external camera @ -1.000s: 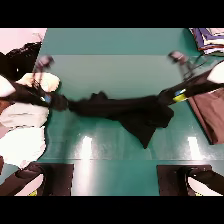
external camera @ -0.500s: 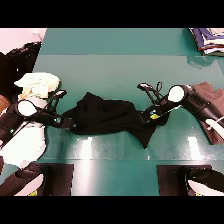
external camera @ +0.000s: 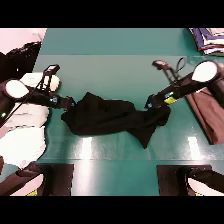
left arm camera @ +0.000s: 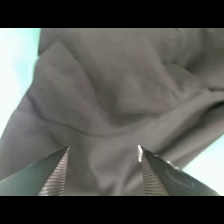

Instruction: Fold the shirts.

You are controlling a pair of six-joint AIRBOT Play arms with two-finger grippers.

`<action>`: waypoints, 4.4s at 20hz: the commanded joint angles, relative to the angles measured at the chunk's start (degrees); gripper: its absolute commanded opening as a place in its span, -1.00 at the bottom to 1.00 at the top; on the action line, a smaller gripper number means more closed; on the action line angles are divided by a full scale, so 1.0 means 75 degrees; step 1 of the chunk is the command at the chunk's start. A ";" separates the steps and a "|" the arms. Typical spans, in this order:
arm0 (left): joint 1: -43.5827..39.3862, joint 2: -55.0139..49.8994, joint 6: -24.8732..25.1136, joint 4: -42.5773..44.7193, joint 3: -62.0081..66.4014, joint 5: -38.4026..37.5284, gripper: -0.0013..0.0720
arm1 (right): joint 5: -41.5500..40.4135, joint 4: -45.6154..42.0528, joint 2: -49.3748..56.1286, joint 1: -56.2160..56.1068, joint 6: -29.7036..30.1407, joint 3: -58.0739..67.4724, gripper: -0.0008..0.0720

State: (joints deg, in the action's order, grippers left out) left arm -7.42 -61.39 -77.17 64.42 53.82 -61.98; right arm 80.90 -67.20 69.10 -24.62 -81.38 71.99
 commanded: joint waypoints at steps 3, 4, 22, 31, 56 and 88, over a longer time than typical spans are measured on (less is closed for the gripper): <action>-0.0006 -0.1967 -0.0114 -0.0638 0.0181 0.0221 0.48 | 0.0017 0.0000 -0.0691 0.0935 -0.0003 -0.0125 0.26; -0.0006 -0.2264 -0.0114 -0.0839 0.0181 0.0315 0.48 | 0.0012 0.0000 -0.0816 0.1078 -0.0003 -0.0286 0.26; -0.0006 -0.1877 -0.0055 -0.0801 0.2693 -0.0338 -0.89 | -0.0828 -0.0038 0.0731 0.2634 0.0122 -0.1938 0.25; -0.0006 -0.1877 -0.0055 -0.0781 0.2693 -0.0294 -0.89 | -0.1201 -0.0052 0.1405 0.1614 0.0125 -0.1938 -0.80; -0.0006 -0.1422 0.0076 0.0204 0.2885 -0.0597 -0.89 | -0.1311 0.1612 0.1192 0.3153 0.1999 -0.1775 -0.93; -0.0006 -0.3217 -0.0766 0.1495 0.5814 -0.0108 -0.89 | -0.0962 -0.0787 0.0868 0.3392 -0.0087 0.0982 -0.94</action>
State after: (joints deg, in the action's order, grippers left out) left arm -7.49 -75.09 -83.15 75.55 99.90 -63.26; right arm 79.46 -67.99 67.88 4.21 -80.55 85.56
